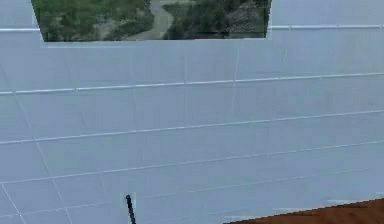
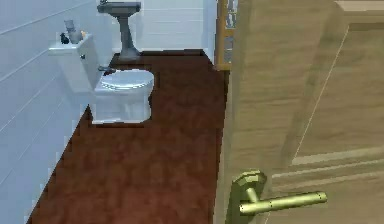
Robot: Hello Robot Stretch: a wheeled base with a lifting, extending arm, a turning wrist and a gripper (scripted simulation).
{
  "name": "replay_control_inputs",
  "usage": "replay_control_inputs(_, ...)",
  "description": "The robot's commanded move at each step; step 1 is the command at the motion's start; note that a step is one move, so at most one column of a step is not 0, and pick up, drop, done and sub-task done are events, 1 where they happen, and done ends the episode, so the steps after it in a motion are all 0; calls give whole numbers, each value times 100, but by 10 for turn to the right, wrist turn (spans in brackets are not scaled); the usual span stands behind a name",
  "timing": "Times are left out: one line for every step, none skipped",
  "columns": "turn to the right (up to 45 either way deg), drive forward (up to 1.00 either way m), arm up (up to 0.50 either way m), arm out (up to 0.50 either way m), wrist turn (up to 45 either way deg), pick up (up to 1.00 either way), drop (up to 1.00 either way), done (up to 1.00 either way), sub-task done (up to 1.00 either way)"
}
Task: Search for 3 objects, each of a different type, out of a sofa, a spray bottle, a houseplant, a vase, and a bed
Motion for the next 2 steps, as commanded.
replay_control_inputs(450, 0, 0, 0, 0, 0, 0, 0, 0)
replay_control_inputs(210, 0, 0, 0, 0, 0, 0, 0, 0)
